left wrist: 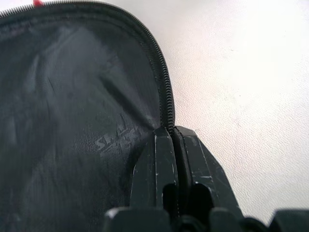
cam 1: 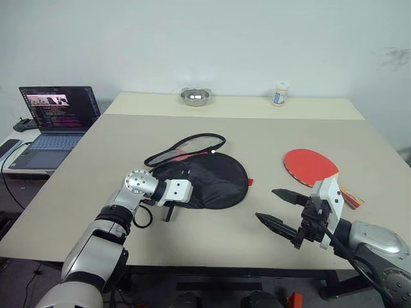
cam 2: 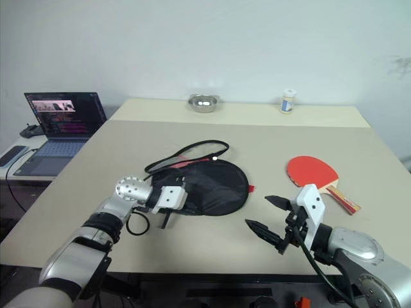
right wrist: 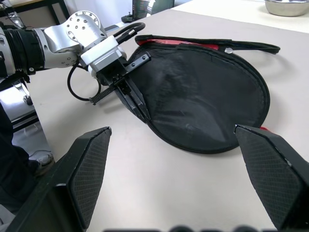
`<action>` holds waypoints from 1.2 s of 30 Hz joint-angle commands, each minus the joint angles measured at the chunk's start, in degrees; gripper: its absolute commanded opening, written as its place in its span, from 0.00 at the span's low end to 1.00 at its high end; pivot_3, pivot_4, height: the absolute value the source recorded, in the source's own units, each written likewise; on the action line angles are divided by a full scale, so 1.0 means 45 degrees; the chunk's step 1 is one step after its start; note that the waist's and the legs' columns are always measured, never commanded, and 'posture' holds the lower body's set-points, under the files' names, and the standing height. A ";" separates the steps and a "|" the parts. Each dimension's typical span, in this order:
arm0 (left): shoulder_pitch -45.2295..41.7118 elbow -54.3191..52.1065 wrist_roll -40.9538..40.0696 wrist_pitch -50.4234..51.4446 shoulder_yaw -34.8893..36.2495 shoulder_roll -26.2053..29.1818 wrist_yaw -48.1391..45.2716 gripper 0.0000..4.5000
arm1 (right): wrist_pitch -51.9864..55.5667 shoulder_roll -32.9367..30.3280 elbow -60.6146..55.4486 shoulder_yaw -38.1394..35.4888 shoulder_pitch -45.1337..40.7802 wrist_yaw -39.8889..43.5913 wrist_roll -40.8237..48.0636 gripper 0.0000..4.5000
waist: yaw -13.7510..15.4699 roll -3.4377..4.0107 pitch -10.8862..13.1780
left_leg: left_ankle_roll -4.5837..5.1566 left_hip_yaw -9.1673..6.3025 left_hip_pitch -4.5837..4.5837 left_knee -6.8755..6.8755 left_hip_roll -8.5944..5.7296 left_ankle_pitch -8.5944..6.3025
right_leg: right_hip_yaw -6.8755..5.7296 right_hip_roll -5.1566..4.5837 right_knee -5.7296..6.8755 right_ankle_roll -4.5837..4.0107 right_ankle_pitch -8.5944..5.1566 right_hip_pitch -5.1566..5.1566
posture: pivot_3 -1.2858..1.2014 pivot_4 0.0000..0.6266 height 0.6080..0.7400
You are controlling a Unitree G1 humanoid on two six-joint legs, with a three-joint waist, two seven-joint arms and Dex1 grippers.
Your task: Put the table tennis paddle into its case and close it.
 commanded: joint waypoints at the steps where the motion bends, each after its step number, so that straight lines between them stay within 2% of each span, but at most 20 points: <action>1: 0.0530 -0.0569 -0.0026 0.1386 0.0039 -0.0115 0.0026 0.01 | -0.0320 -0.0217 -0.0153 -0.0617 0.0106 0.0031 0.0069 1.00 | 0.0002 0.0000 0.0000 | 0.0000 0.0002 -0.0002 -0.0002 0.0000 0.0000 | 0.0001 0.0000 -0.0003 0.0007 0.0003 -0.0001 | 0.52 0.24 1.00; 6: 0.1240 -0.4132 -0.1353 0.6252 0.0452 -0.0985 0.0349 0.01 | -0.0401 -0.0514 -0.0070 -0.1149 0.0358 0.0285 0.0101 1.00 | 0.0090 -0.0004 0.0005 | 0.0000 -0.0003 -0.0018 -0.0002 -0.0009 0.0000 | 0.0000 -0.0005 -0.0017 0.0008 0.0001 -0.0004 | 0.52 0.24 1.00; 9: 0.1545 -0.6294 -0.1895 0.9481 0.0542 -0.1690 0.1248 0.01 | -0.0428 -0.0678 0.0028 -0.1446 0.0393 0.0411 0.0090 1.00 | 0.0139 -0.0017 0.0014 | -0.0001 -0.0011 -0.0048 -0.0002 -0.0018 -0.0001 | 0.0004 -0.0006 -0.0042 0.0016 0.0000 -0.0011 | 0.52 0.24 1.00; 14: 0.1136 -0.7683 -0.2224 1.2936 0.0546 -0.3430 0.3057 0.01 | -0.0427 -0.0927 0.0167 -0.1752 0.0340 0.0516 0.0170 1.00 | 0.0061 -0.0036 0.0026 | 0.0000 -0.0040 -0.0139 0.0000 -0.0022 0.0000 | 0.0002 0.0038 -0.0048 0.0079 0.0036 -0.0086 | 0.52 0.24 1.00; 21: -0.0697 -0.5659 -0.1999 1.3706 0.0689 -0.6003 0.5531 0.01 | -0.0243 -0.1214 0.0220 -0.1814 -0.0051 0.0393 0.0429 1.00 | 0.0049 -0.0043 0.0035 | 0.0002 -0.0109 -0.0182 0.0005 -0.0035 0.0001 | -0.0037 0.0058 -0.0055 0.0079 0.0034 -0.0098 | 0.52 0.24 1.00; 27: -0.1702 -0.3364 -0.1583 1.2749 0.0706 -0.6717 0.6841 0.01 | -0.0110 -0.1400 0.0094 -0.1950 -0.0184 0.0246 0.0619 1.00 | -0.0003 -0.0051 0.0052 | 0.0002 -0.0115 -0.0193 -0.0004 -0.0033 0.0000 | -0.0039 0.0061 -0.0066 0.0080 0.0032 -0.0111 | 0.52 0.24 1.00; 31: -0.1755 -0.3101 -0.1674 1.2507 0.0761 -0.6673 0.6724 0.23 | -0.0019 -0.1430 0.0050 -0.2115 -0.0125 0.0160 0.0750 1.00 | -0.0003 -0.0057 0.0076 | 0.0002 -0.0113 -0.0207 -0.0008 -0.0034 0.0000 | -0.0038 0.0060 -0.0066 0.0079 0.0032 -0.0124 | 0.52 0.24 1.00; 36: -0.1585 -0.3889 -0.1834 1.2613 0.0992 -0.6414 0.6939 0.66 | 0.0170 -0.1407 0.0242 -0.2288 -0.0163 -0.0123 0.0897 1.00 | 0.0013 -0.0063 0.0083 | 0.0001 -0.0108 -0.0216 -0.0007 -0.0040 0.0000 | -0.0035 0.0050 -0.0067 0.0080 0.0033 -0.0128 | 0.52 0.24 1.00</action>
